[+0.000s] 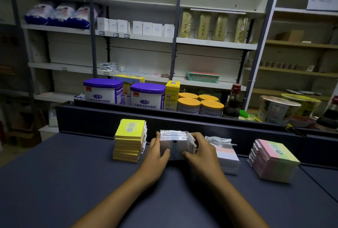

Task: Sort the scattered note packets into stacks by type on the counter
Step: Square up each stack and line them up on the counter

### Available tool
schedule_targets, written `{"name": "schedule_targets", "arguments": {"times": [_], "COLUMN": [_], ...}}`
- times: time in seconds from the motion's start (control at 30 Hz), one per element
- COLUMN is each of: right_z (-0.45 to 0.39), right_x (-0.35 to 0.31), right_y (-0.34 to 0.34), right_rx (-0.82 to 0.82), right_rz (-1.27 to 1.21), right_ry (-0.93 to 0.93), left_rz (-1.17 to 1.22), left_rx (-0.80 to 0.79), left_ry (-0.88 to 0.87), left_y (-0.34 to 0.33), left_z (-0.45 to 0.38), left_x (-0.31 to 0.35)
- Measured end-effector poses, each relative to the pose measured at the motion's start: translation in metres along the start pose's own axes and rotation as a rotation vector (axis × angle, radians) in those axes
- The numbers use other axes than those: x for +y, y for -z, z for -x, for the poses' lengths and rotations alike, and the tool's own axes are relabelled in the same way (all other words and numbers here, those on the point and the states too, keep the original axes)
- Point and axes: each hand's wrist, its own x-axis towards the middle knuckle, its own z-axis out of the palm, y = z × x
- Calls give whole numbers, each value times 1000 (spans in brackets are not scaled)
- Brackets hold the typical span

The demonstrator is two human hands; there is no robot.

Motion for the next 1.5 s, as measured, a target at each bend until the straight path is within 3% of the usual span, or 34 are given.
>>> {"name": "schedule_targets", "arguments": {"times": [0.13, 0.27, 0.43, 0.57, 0.7, 0.87, 1.0, 1.23, 1.37, 1.5], "right_z": [1, -1, -5, -4, -5, -4, 4, 0, 2, 0], "right_x": [4, -1, -12, -13, -7, 4, 8, 4, 6, 5], "right_y": [-2, 6, 15, 5, 3, -3, -15, -11, -14, -11], "right_rx": [-68, -39, 88, -112, -124, -44, -81, -25, -92, -73], "right_rz": [40, -15, -315, -667, -505, -213, -42, -50, 3, 22], "right_ry": [-33, -47, -113, -273, -141, -82, -25, -7, -17, -34], "left_rz": [-6, 109, 517, 678, 513, -32, -331, -115, -251, -183], "left_rx": [-69, -13, 88, 101, 59, 148, 37, 110, 57, 83], "left_ry": [16, -32, 36, 88, 69, -46, -15, -12, 32, 23], "left_y": [0, 5, 8, 13, 12, 5, -1, 5, 4, 5], "left_z": [2, 5, 5, 7, 4, 0, 1, -2, -2, -2], "left_x": [-1, 4, 13, 16, 12, 0, -10, -10, -14, -13]}}
